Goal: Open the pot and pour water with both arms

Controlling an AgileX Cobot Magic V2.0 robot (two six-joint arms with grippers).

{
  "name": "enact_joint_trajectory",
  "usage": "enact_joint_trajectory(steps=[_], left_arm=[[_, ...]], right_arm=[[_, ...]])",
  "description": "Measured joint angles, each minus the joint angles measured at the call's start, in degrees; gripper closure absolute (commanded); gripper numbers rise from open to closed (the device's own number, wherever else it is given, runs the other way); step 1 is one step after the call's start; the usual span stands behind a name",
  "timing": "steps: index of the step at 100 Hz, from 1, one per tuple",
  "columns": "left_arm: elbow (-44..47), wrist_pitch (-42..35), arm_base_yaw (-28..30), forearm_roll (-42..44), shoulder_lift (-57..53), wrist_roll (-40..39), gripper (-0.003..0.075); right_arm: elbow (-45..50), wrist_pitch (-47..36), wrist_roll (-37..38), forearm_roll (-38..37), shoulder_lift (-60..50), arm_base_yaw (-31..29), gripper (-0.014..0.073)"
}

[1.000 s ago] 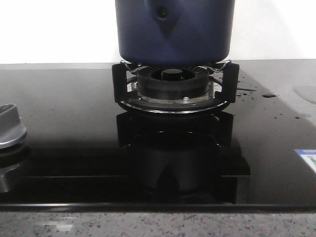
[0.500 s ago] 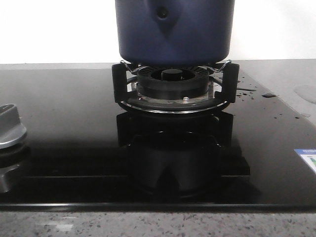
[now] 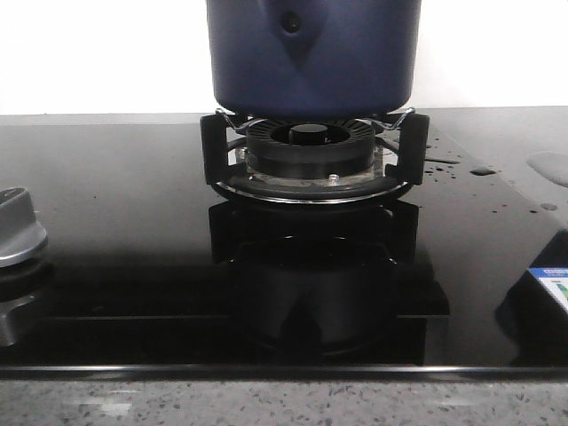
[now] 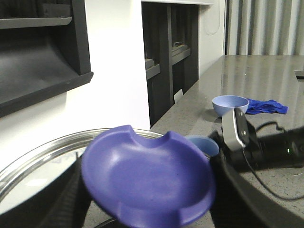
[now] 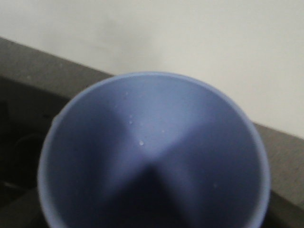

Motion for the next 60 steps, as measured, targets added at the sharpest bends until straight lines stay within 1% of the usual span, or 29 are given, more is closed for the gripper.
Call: enact_joint_trajectory(steps=[16, 26, 30, 33, 37, 40, 42, 45, 47, 51, 57, 60], left_arm=[[0.0, 0.0, 0.0, 0.1, 0.72, 0.0, 0.0445], [0.0, 0.0, 0.0, 0.19, 0.87, 0.0, 0.0445], [0.0, 0.0, 0.0, 0.19, 0.95, 0.0, 0.0445], [0.0, 0.0, 0.0, 0.19, 0.95, 0.0, 0.0445], [0.0, 0.0, 0.0, 0.19, 0.95, 0.0, 0.0445], [0.0, 0.0, 0.0, 0.19, 0.95, 0.0, 0.0445], [0.0, 0.0, 0.0, 0.19, 0.95, 0.0, 0.0445], [0.0, 0.0, 0.0, 0.19, 0.95, 0.0, 0.0445], [0.0, 0.0, 0.0, 0.19, 0.95, 0.0, 0.0445], [0.0, 0.0, 0.0, 0.19, 0.95, 0.0, 0.0445], [0.0, 0.0, 0.0, 0.19, 0.95, 0.0, 0.0445], [0.0, 0.0, 0.0, 0.19, 0.95, 0.0, 0.0445]], right_arm=[[7.49, -10.77, 0.52, -0.01, 0.73, -6.85, 0.0513], [9.27, -13.23, 0.65, -0.12, 1.88, -8.83, 0.051], [9.5, -13.36, 0.65, -0.12, 2.1, -9.21, 0.0494], [9.61, -13.47, 0.69, -0.12, 2.2, -9.32, 0.0464], [9.61, -13.47, 0.69, -0.12, 2.23, -9.32, 0.0393], [9.61, -13.61, 0.69, -0.12, 2.23, -9.32, 0.0312], [9.61, -13.77, 0.79, -0.12, 2.23, -9.32, 0.0275], [9.61, -13.91, 0.79, -0.12, 2.23, -9.32, 0.0181], [9.61, -14.01, 0.79, -0.12, 2.23, -9.32, 0.0145], [9.61, -14.01, 0.79, -0.19, 2.23, -9.32, 0.0036], [9.61, -14.01, 0.93, -0.19, 2.23, -9.32, -0.0044], [9.61, -14.01, 0.97, -0.19, 2.23, -9.32, -0.0066]])
